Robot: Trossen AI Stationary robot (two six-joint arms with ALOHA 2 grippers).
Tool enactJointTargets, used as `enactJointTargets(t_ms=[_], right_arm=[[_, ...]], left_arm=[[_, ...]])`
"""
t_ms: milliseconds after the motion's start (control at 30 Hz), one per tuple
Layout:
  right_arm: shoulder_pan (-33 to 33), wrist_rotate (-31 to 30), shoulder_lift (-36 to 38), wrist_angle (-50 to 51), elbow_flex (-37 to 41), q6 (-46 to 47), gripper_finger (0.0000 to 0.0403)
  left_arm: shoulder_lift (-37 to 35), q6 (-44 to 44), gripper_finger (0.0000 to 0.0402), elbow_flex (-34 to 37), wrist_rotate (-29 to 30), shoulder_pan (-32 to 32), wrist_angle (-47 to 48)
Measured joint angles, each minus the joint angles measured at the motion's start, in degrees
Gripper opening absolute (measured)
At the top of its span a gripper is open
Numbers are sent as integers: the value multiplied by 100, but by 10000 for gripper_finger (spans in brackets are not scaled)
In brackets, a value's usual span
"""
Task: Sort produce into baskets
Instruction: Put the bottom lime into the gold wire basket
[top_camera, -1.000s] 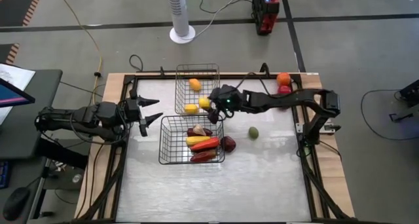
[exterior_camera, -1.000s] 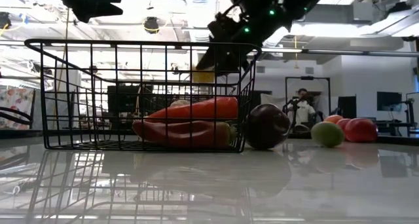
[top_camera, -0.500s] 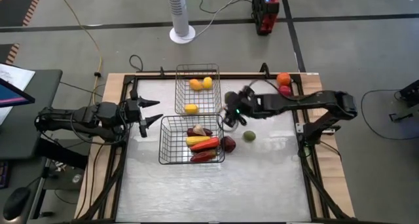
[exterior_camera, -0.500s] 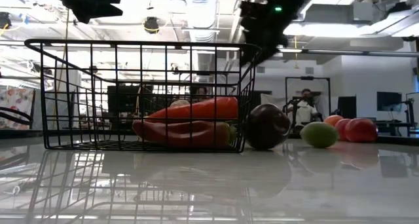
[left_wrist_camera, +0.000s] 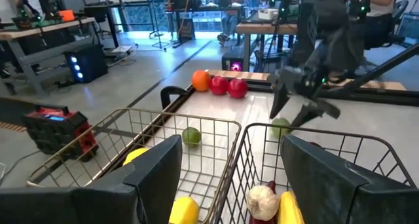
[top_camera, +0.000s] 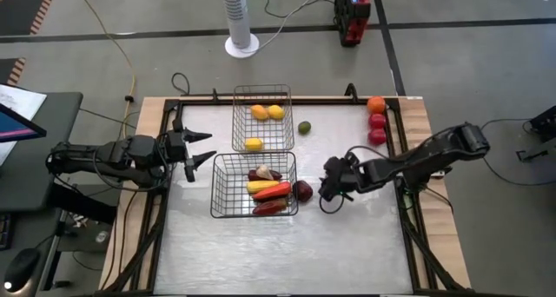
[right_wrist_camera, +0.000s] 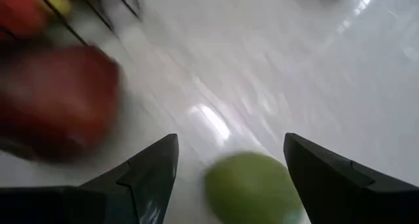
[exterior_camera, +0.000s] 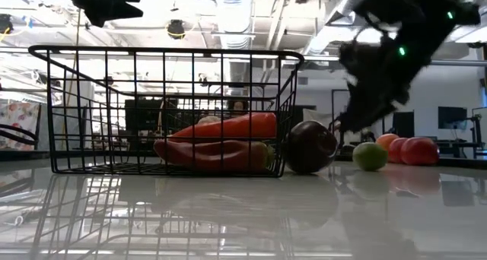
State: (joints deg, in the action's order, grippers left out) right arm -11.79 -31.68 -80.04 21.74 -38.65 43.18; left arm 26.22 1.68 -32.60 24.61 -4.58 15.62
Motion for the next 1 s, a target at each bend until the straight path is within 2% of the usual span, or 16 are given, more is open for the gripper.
enactJointTargets(t_ms=[233, 467, 800, 1000], right_arm=[[-195, 57, -545, 40, 258, 477, 306], [-367, 52, -729, 234, 266, 813, 301], [-449, -27, -615, 376, 241, 778, 245], [-138, -90, -390, 380, -256, -41, 187]], left_arm=[[0, -9, 249, 0, -2, 1, 37], [0, -51, 249, 0, -1, 0, 55], [-2, -44, 249, 0, -1, 1, 44], [-2, -44, 249, 0, 4, 1, 33]])
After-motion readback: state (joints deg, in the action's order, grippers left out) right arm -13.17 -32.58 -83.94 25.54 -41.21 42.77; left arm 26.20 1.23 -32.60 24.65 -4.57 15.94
